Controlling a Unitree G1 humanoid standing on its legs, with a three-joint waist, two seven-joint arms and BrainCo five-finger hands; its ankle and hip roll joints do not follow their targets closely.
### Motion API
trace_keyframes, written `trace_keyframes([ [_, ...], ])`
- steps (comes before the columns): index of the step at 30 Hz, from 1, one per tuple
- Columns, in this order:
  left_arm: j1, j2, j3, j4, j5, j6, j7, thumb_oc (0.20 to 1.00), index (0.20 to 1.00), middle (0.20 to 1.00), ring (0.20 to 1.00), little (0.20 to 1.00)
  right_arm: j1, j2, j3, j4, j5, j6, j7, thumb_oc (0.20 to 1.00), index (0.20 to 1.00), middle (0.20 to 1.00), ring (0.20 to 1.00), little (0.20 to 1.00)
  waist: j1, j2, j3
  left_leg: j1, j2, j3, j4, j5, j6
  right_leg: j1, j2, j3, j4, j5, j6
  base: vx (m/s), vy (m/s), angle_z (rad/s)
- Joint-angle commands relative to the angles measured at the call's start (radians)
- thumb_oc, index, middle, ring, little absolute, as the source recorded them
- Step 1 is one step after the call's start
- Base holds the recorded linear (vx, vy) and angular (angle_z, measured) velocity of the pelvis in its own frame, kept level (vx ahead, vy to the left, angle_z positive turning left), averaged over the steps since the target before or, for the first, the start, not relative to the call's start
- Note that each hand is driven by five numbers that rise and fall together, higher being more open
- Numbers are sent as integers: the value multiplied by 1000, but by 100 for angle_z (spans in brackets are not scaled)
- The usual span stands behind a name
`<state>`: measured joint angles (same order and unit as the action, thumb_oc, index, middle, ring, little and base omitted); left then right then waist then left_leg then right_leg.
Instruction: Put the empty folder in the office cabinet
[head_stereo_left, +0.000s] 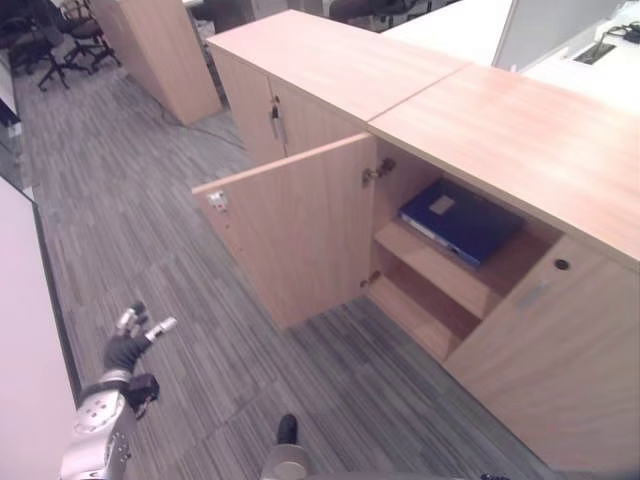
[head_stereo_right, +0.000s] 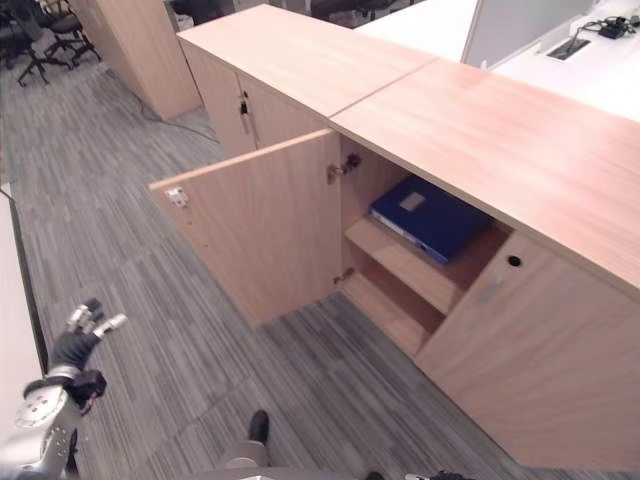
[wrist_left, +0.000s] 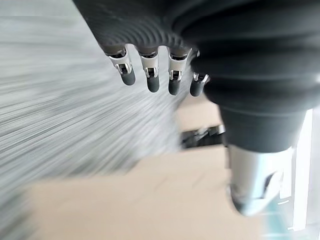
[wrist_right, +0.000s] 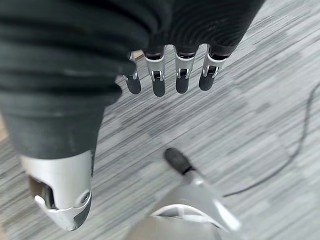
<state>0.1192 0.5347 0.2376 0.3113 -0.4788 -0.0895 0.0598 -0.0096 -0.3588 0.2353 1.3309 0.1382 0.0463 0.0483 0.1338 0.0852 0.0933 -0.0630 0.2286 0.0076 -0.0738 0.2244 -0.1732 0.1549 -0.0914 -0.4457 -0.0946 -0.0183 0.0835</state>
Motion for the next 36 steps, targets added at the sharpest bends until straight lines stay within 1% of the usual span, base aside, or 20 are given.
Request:
trace_keyframes([
  [1, -51, 97, 32, -13, 64, -56, 58, 1000, 1000, 1000, 1000, 1000, -42, 14, -11, -18, 22, -9, 7, 1000, 1000, 1000, 1000, 1000, -8, -50, -21, -73, 50, -69, -13, -6, -17, -4, 19, 52, 7, -110, -19, 128, 228, -16],
  [4, -92, 145, 41, 32, 123, -43, 76, 1000, 1000, 1000, 1000, 1000, -16, -5, -58, 0, 14, -3, 11, 1000, 1000, 1000, 1000, 1000, -37, -11, -56, -27, 51, -56, -13, -52, -32, 13, -3, 72, 7, -102, 3, 152, 300, -11],
  [5, -112, 150, 36, 51, 118, -41, 74, 1000, 1000, 1000, 1000, 1000, -12, -14, -78, 8, 21, -2, 8, 1000, 1000, 1000, 1000, 1000, -45, -2, -61, -17, 39, -48, -13, -69, -28, 14, -18, 70, 7, -92, 16, 139, 466, -34],
  [6, -168, 183, 14, 111, 103, -41, 81, 1000, 1000, 1000, 1000, 1000, -5, -20, -113, 23, 40, 3, 8, 1000, 1000, 1000, 1000, 1000, -66, 8, -76, -9, 1, -35, -13, -101, -17, 1, -64, 57, 7, -57, 43, 177, 620, -36],
  [7, -215, 210, -15, 159, 112, -39, 77, 1000, 1000, 1000, 1000, 1000, 8, -15, -127, 30, 38, 11, 17, 1000, 1000, 1000, 1000, 1000, -78, 3, -92, 10, -43, -23, -13, -146, 6, 6, -112, 58, 7, -30, 71, 169, 587, -18],
  [10, -263, 249, -41, 177, 120, -36, 76, 1000, 1000, 1000, 1000, 1000, 10, -10, -129, 25, 26, 18, 26, 1000, 1000, 1000, 1000, 1000, -91, -10, -100, 22, -98, -3, -13, -176, 45, 0, -173, 68, 7, 8, 104, 86, 346, 2],
  [11, -265, 250, -43, 178, 119, -37, 76, 1000, 1000, 1000, 1000, 1000, 10, -9, -130, 25, 26, 18, 26, 1000, 1000, 1000, 1000, 1000, -89, -12, -99, 22, -100, -1, -13, -176, 46, 0, -176, 69, 7, 9, 105, 29, 240, -6],
  [13, -316, 276, -81, 208, 140, -29, 66, 1000, 1000, 1000, 1000, 1000, 0, -10, -124, 6, 19, 20, 36, 1000, 1000, 1000, 1000, 1000, -98, -28, -107, 40, -169, 24, -13, -218, 95, -17, -245, 86, 10, 61, 144, 52, 389, -12],
  [14, -318, 276, -83, 210, 140, -29, 66, 1000, 1000, 1000, 1000, 1000, 1, -10, -125, 5, 19, 20, 36, 1000, 1000, 1000, 1000, 1000, -95, -30, -107, 41, -172, 27, -13, -218, 97, -18, -248, 88, 10, 62, 145, 65, 382, -21],
  [17, -387, 280, -144, 256, 141, -21, 41, 1000, 1000, 1000, 1000, 1000, -7, -15, -125, -24, 16, 19, 40, 1000, 1000, 1000, 1000, 1000, -107, -41, -120, 64, -246, 64, -13, -259, 139, -57, -321, 103, 20, 127, 178, 40, 322, -33],
  [22, -477, 277, -213, 343, 110, -12, 24, 1000, 1000, 1000, 1000, 1000, -24, -23, -125, -44, 19, 24, 34, 1000, 1000, 1000, 1000, 1000, -112, -42, -110, 87, -289, 99, -13, -280, 170, -112, -375, 75, 88, 186, 178, -2, 246, -36],
  [24, -499, 276, -235, 362, 108, 1, 22, 1000, 1000, 1000, 1000, 1000, -35, -26, -122, -55, 29, 28, 30, 1000, 1000, 1000, 1000, 1000, -113, -32, -84, 113, -289, 114, -13, -304, 178, -123, -385, 29, 168, 163, 165, -1, 192, -38],
  [25, -513, 276, -251, 361, 111, 6, 20, 1000, 1000, 1000, 1000, 1000, -37, -24, -119, -55, 33, 29, 28, 1000, 1000, 1000, 1000, 1000, -118, -30, -74, 118, -290, 118, -13, -302, 184, -124, -379, 22, 212, 143, 156, -47, 163, -45],
  [27, -523, 260, -268, 374, 112, 13, 18, 1000, 1000, 1000, 1000, 1000, -28, -14, -105, -61, 42, 30, 30, 1000, 1000, 1000, 1000, 1000, -135, -31, -58, 130, -286, 120, -13, -297, 194, -139, -308, 76, 277, 57, 114, -17, 93, -43],
  [28, -528, 251, -277, 402, 115, 18, 15, 1000, 1000, 1000, 1000, 1000, -14, -9, -96, -66, 55, 28, 32, 1000, 1000, 1000, 1000, 1000, -141, -37, -55, 133, -284, 126, -13, -293, 197, -163, -219, 110, 296, -11, 85, 12, 11, -21],
  [29, -537, 249, -286, 430, 123, 24, 10, 1000, 1000, 1000, 1000, 1000, -11, -7, -89, -66, 64, 25, 30, 1000, 1000, 1000, 1000, 1000, -144, -43, -55, 134, -282, 130, -13, -291, 198, -174, -171, 112, 297, -35, 70, 5, -40, -8],
  [30, -545, 253, -294, 453, 130, 28, 10, 1000, 1000, 1000, 1000, 1000, -14, -6, -81, -65, 66, 24, 29, 1000, 1000, 1000, 1000, 1000, -141, -49, -55, 134, -281, 139, -13, -289, 196, -184, -134, 100, 292, -51, 58, 0, -51, -18],
  [31, -547, 253, -295, 455, 130, 28, 9, 1000, 1000, 1000, 1000, 1000, -14, -5, -82, -64, 66, 24, 29, 1000, 1000, 1000, 1000, 1000, -140, -49, -54, 135, -280, 140, -13, -289, 195, -184, -133, 100, 293, -53, 57, -3, -63, -29],
  [33, -555, 274, -295, 501, 180, 43, 10, 1000, 1000, 1000, 1000, 1000, -16, -7, -73, -50, 69, 21, 23, 1000, 1000, 1000, 1000, 1000, -135, -67, -53, 137, -273, 156, -13, -282, 186, -174, -88, 75, 250, -61, 45, 13, -98, -25],
  [36, -557, 299, -297, 546, 218, 50, 8, 1000, 1000, 1000, 1000, 1000, -25, -12, -61, -47, 76, 20, 24, 1000, 1000, 1000, 1000, 1000, -134, -84, -54, 147, -257, 176, -13, -280, 181, -153, -41, 111, 180, -44, 39, 60, -136, -20],
])
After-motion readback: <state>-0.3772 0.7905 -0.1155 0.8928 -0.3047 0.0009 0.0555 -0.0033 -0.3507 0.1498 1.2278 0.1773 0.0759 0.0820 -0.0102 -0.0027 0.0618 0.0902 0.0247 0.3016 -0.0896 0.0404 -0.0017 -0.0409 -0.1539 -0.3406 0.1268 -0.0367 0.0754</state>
